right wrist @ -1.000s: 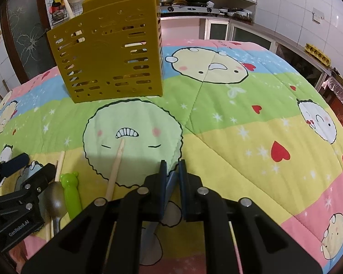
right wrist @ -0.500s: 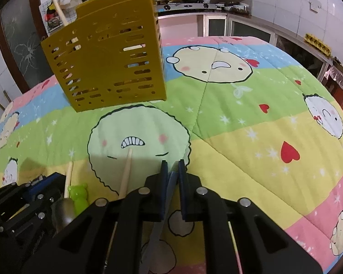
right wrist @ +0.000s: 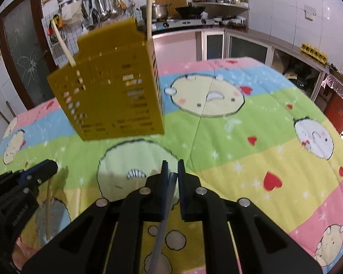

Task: Organize utensils
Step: 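Raise the left tool's chopstick over the yellow holder while the right tool carries the spoon there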

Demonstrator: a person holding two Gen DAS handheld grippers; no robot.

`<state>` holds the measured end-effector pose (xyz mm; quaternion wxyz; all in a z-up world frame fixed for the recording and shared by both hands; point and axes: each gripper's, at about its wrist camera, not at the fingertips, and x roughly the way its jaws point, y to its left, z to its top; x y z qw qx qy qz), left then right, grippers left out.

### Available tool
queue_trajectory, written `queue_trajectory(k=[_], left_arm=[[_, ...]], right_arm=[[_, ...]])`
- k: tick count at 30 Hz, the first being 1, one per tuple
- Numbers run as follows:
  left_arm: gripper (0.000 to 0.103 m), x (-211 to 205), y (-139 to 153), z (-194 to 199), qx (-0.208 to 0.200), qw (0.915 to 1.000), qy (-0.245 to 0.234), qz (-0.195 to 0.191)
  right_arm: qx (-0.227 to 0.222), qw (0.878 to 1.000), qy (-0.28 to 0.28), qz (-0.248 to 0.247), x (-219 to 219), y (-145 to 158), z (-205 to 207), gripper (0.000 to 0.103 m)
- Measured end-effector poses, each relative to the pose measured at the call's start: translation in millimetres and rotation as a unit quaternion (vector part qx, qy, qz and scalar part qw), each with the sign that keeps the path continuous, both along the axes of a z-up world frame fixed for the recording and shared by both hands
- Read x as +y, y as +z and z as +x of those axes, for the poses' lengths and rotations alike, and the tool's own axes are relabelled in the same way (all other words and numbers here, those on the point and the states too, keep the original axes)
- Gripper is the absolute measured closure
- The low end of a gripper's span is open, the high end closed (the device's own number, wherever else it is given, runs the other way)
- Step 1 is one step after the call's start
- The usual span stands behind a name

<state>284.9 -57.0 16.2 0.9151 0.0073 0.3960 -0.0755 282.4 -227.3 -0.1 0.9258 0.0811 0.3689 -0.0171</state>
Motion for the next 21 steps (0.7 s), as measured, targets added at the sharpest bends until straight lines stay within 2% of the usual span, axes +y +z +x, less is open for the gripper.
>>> queue_trajectory(k=[5,11,17,21], left_arm=[[0.099,8.5,29.6,1.6,-0.046,0.9989,0.005,-0.010],[0.099,21.9,63.7,-1.6,-0.120,0.9923,0.016,-0.023],[0.099,32.2,80.4,-2.8,-0.159,0.9864,0.019,-0.035],[0.099,32.8,89.5,-6.6,-0.190,0.9813,0.019,-0.025]], right_arm=[[-0.040,0.999,-0.008,-0.011,-5.1,23.7,-3.4,0.095],[-0.101,0.994,-0.025,-0.033,-9.1,52.4,-10.2,0.095],[-0.142,0.988,-0.039,-0.037,-13.7,71.1,-10.9,0.096],[-0.159,0.985,-0.047,-0.036,-17.7,77.2,-7.7,0.096]])
